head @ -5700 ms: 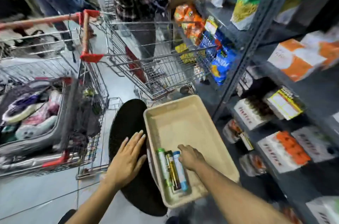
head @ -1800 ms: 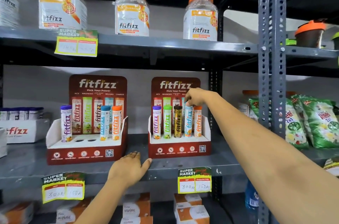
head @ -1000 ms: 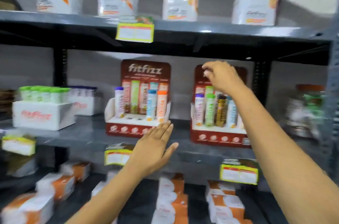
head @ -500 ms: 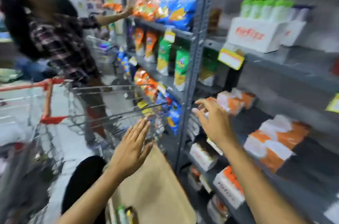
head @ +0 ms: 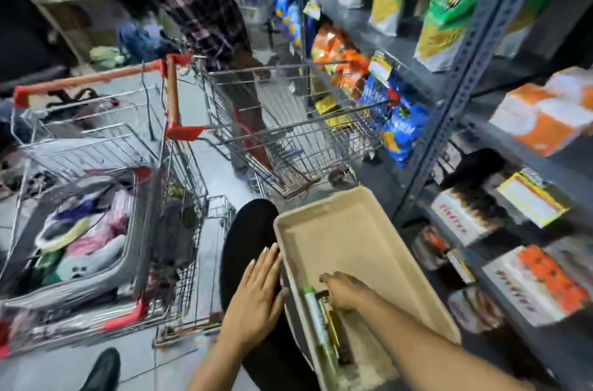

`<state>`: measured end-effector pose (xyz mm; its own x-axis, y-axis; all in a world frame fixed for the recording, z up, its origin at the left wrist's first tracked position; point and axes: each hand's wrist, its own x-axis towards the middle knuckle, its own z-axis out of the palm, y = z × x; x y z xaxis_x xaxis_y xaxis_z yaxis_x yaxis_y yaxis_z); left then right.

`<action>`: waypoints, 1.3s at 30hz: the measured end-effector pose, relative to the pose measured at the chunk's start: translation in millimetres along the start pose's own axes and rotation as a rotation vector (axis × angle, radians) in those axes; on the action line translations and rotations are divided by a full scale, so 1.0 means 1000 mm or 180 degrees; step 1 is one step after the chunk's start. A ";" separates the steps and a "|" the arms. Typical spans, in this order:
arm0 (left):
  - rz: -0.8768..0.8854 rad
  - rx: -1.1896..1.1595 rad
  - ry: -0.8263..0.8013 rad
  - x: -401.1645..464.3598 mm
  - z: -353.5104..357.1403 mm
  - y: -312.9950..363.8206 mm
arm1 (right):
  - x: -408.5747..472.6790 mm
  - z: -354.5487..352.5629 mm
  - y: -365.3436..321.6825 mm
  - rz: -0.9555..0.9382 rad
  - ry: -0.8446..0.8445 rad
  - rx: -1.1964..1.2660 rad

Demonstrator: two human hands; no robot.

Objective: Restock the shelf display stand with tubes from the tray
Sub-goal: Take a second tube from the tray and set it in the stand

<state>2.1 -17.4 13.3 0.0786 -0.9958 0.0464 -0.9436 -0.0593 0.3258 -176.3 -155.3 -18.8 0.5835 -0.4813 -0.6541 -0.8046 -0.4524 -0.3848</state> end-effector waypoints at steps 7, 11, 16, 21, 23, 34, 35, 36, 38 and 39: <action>-0.0098 0.0010 0.0028 -0.002 0.005 -0.005 | 0.036 0.030 -0.009 0.0216 0.0047 -0.0238; -0.0036 0.0001 -0.0033 -0.002 0.007 -0.006 | 0.048 0.039 -0.013 0.0428 0.0253 -0.0140; 0.0063 0.0004 0.0001 -0.003 0.006 -0.006 | 0.046 0.010 -0.015 0.0436 0.0044 -0.0039; 0.0128 -0.0136 0.0190 0.009 -0.010 0.009 | -0.006 -0.078 -0.013 0.0164 0.0257 -0.0072; 0.0354 -0.0158 0.0348 0.030 -0.022 0.025 | -0.037 -0.126 -0.013 -0.0023 0.0472 -0.0098; 0.1266 -0.0072 0.1099 0.207 -0.143 0.170 | -0.286 -0.373 -0.031 -0.0352 0.1853 -0.0279; 0.1363 -0.0067 0.1134 0.219 -0.155 0.188 | -0.309 -0.385 -0.032 -0.0321 0.1931 -0.0329; 0.1484 -0.0077 0.1196 0.229 -0.167 0.207 | -0.330 -0.396 -0.032 -0.0289 0.2017 -0.0335; 0.1706 -0.0143 0.1338 0.244 -0.186 0.243 | -0.366 -0.414 -0.029 -0.0202 0.2254 -0.0255; 0.1787 -0.0193 0.1406 0.249 -0.194 0.261 | -0.384 -0.421 -0.026 -0.0158 0.2377 -0.0161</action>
<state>-162.3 -267.4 293.0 -0.2786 -0.7529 0.5963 -0.8612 0.4706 0.1919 -333.0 -274.8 516.5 0.5535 -0.8328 -0.0138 -0.7797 -0.5122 -0.3601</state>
